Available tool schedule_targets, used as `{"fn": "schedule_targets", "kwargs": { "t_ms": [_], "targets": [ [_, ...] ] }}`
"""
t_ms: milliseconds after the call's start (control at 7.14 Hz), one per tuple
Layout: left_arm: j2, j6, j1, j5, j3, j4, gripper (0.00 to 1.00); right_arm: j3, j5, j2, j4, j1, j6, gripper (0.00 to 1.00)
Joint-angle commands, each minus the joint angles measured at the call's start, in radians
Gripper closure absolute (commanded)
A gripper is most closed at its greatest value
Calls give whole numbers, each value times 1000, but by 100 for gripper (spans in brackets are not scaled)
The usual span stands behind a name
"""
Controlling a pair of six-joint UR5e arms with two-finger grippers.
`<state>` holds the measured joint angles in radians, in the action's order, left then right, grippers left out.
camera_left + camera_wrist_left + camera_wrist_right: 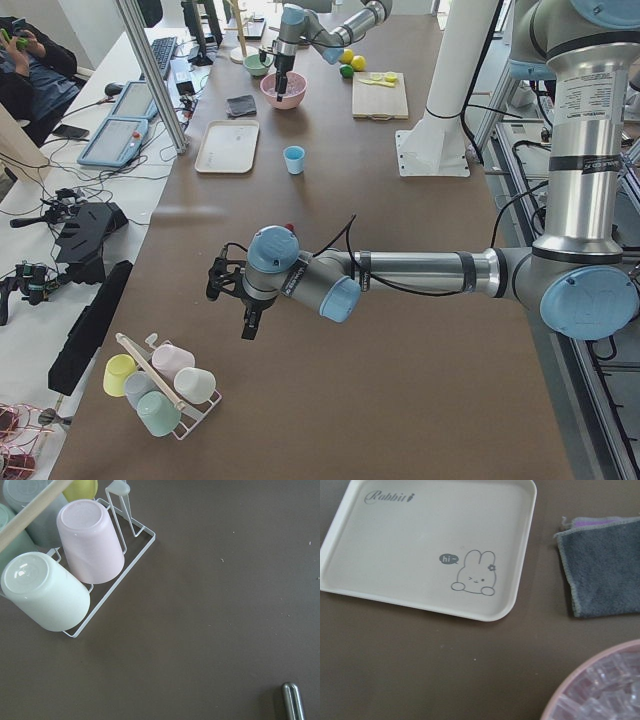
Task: Mash ice and strawberries in cup
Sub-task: 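Return the right gripper to the pink bowl and grasp an ice cube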
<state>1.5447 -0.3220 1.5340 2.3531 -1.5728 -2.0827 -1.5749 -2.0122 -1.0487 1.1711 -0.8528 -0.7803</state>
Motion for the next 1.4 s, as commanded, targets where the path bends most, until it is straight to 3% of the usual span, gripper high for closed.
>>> {"fn": "schedule_targets", "kwargs": {
  "t_ms": [0,420,980,1260],
  "targets": [
    [-3,1,0,0,-3,0,2,-10,-22,-71,4,-63,174,4],
    [-26,-63,0,-1,-9,-69,2,10,76,-62,2,-5,214,9],
    [-28,-66,-2,0,-6,-79,2,62,96,-63,-1,-2,302,31],
    [-28,-65,-2,-1,-3,-79,2,62,96,-67,-4,-2,303,36]
  ]
}}
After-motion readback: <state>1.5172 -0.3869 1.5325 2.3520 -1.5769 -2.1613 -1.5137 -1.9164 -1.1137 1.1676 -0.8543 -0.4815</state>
